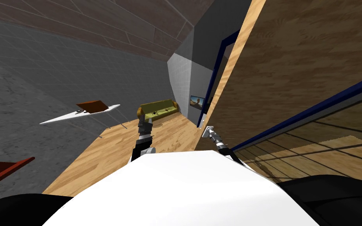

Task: Pull the door open

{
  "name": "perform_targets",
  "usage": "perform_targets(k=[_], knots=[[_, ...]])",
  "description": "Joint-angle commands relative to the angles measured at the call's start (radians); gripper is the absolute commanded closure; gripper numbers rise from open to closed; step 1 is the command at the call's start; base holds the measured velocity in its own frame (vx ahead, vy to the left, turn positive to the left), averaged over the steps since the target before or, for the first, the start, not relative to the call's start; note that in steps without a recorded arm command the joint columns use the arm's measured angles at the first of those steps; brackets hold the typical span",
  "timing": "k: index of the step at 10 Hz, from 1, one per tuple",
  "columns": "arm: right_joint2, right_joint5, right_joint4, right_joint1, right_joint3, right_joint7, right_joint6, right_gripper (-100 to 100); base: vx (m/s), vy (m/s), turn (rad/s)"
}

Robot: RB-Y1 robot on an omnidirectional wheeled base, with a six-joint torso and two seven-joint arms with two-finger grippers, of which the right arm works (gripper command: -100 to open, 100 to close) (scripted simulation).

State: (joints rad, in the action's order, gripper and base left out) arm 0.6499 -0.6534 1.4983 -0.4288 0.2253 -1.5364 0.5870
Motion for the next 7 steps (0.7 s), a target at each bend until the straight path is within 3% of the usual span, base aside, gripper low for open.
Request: perform_targets(k=[1, 7], knots=[[0.015, 0.003, 0.004, -0.007, 0.008, -0.014, 0.017, 100, -0.184, -0.067, 0.121], [0.047, 0.013, -0.005, -0.016, 0.031, -0.045, 0.045, 100, -0.161, -0.045, 0.095]])
